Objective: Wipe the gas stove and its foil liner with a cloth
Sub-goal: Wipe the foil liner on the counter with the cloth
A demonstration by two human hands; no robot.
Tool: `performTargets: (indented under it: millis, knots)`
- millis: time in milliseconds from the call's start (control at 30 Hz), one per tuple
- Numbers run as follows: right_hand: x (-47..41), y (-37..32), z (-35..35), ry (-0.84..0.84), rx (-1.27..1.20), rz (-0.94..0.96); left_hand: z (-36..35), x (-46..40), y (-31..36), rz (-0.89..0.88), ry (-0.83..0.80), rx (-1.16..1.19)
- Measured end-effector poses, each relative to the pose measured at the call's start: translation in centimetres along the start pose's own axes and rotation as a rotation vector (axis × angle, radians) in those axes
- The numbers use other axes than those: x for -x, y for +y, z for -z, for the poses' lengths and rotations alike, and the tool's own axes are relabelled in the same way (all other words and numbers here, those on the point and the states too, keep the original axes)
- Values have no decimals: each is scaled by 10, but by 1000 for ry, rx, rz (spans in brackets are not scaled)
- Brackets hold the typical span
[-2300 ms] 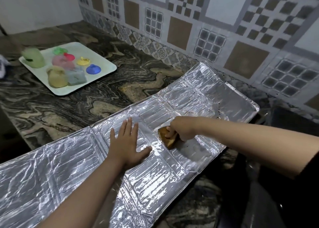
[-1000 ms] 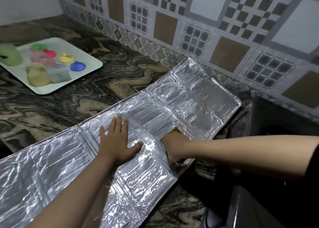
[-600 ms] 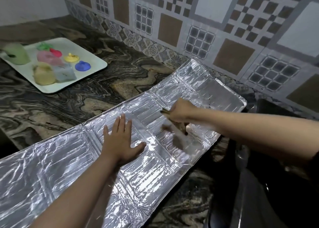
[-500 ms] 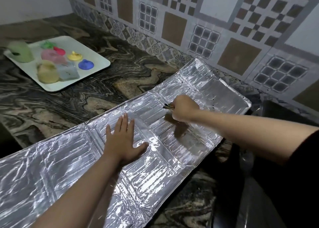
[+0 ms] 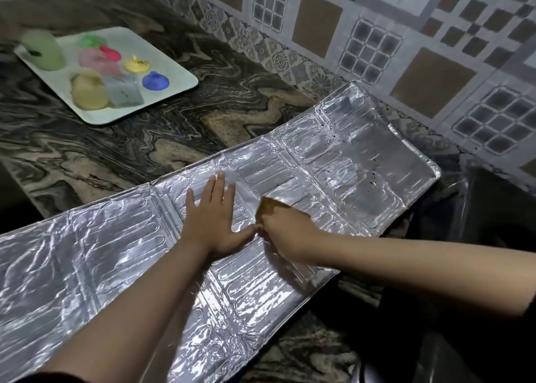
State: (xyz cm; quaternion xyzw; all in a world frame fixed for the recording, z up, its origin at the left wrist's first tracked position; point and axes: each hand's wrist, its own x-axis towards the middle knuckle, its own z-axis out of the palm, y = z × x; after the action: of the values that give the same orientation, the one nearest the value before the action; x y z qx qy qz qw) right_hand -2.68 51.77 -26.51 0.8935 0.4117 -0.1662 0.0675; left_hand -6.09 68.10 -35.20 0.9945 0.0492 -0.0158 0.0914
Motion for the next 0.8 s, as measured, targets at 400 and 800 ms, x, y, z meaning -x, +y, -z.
performTargets:
  millis: [400,800]
  knots:
    - [-20,91,-2,-87,160,-37,1,0,-2,-17,3,-1]
    - [-50,55,8,102,105,-150,0,-4,0,0,-18,-15]
